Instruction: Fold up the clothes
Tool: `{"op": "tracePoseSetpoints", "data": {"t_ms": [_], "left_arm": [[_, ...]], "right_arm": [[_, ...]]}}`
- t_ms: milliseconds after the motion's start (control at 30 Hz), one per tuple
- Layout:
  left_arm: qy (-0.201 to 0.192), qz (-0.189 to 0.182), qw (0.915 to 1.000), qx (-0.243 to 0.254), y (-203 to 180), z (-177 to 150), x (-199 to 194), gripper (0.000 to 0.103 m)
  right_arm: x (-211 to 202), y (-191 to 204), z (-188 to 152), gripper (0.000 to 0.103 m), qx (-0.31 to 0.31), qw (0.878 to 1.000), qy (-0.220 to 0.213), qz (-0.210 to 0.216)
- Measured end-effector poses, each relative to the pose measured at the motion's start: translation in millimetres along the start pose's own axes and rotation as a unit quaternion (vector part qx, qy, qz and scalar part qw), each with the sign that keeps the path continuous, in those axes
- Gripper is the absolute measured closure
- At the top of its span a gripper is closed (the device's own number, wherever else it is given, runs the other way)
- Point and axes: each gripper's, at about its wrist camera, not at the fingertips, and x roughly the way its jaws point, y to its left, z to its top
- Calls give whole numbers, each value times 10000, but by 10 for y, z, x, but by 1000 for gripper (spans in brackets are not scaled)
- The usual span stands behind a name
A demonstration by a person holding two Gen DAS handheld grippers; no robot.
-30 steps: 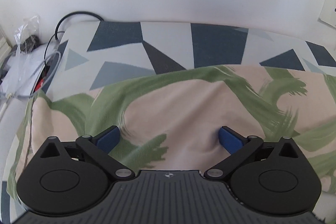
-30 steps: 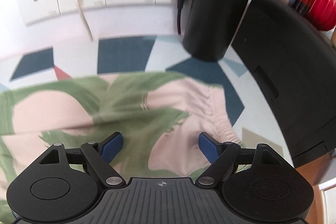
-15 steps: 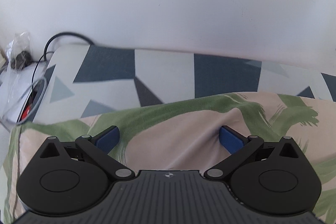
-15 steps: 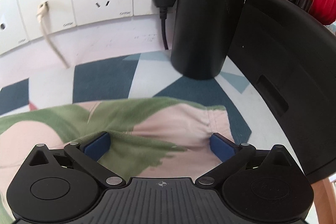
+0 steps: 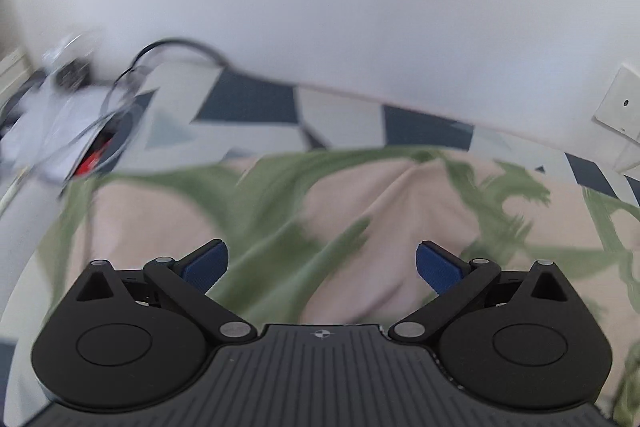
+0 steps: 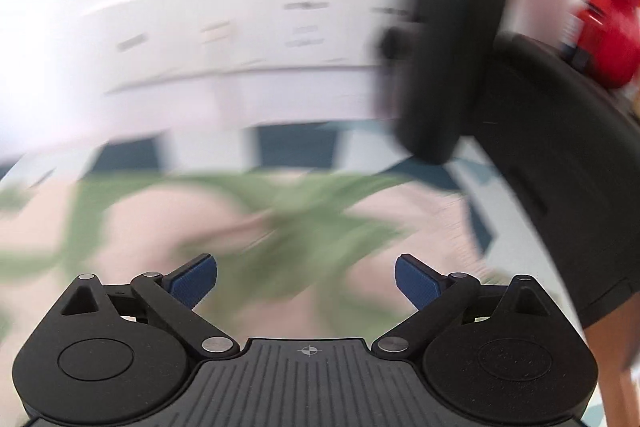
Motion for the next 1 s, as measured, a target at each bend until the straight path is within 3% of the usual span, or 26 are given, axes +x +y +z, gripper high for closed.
{"op": "tracePoseSetpoints", "data": {"t_ms": [100, 300, 433, 567, 667, 700, 733, 800, 833, 900, 1000], "left_arm": [[111, 186, 9984, -525, 453, -216, -216, 1], [401, 571, 9890, -1306, 1328, -552, -370, 1], [400, 536, 9950, -737, 1314, -586, -396, 1], [244, 568, 9960, -638, 1295, -600, -349, 1], [96, 650, 9961, -597, 1284, -511, -282, 2], [51, 690, 9960, -562, 1287, -466, -250, 8], [0, 741, 9959, -527, 1293, -417, -217, 12], [-96, 835, 9953, -472, 1318, -311, -144, 32], [-120, 860, 9952, -455, 1341, -251, -102, 37], [-131, 915, 9949, -399, 1379, -131, -18, 58], [-50, 984, 9950, -157, 1398, 13, 110, 65]], "right_arm": [[-205, 372, -205, 7, -410, 9985, 203, 288], [-476, 896, -507, 8, -626, 9937, 444, 820], [-596, 1342, -565, 8, -1177, 9883, 186, 950], [-584, 1776, -637, 10, -1874, 9763, 187, 1066], [-529, 1804, -649, 33, -1812, 9769, 251, 1104], [-519, 1779, -642, 38, -1695, 9783, 262, 1166], [-513, 1722, -625, 58, -1555, 9803, 310, 1180], [-500, 1603, -589, 83, -1271, 9838, 412, 1198], [-493, 1554, -582, 99, -1307, 9843, 460, 1090], [-500, 1452, -588, 99, -1361, 9833, 561, 1073], [-538, 1330, -613, 99, -1460, 9812, 699, 1049]]}}
